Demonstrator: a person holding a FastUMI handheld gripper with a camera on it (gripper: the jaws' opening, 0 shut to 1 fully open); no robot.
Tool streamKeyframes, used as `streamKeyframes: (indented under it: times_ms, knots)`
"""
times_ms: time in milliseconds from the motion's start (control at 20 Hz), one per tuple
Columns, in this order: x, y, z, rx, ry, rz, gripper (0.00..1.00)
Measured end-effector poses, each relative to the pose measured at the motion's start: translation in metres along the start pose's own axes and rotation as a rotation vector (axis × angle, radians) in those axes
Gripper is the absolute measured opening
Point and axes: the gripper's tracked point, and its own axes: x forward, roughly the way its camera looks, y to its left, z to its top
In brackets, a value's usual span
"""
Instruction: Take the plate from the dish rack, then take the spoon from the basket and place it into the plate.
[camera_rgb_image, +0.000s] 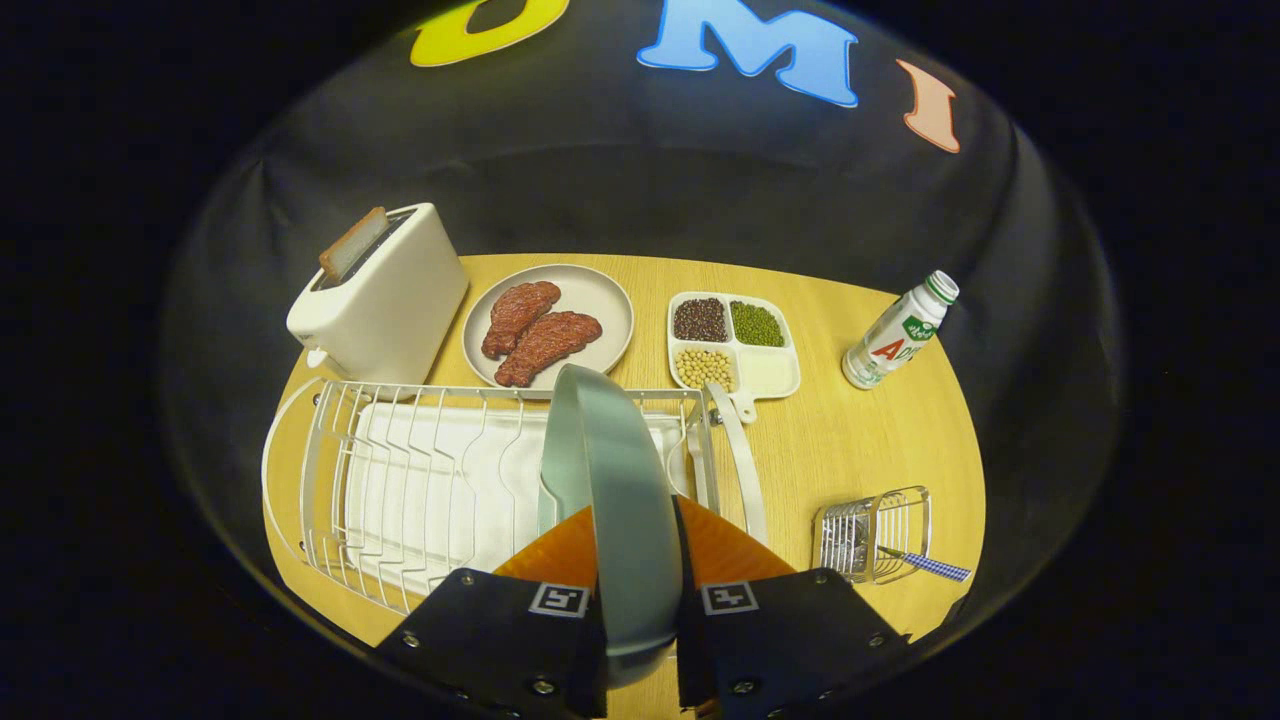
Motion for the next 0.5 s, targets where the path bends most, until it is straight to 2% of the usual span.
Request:
streamKeyframes:
  times_ms: [300, 500]
  knots:
    - [-0.021, -0.004, 0.023, -0.092, -0.050, -0.139, 0.26]
    - [-0.037, -0.012, 0.026, -0.060, -0.067, -0.140, 0.26]
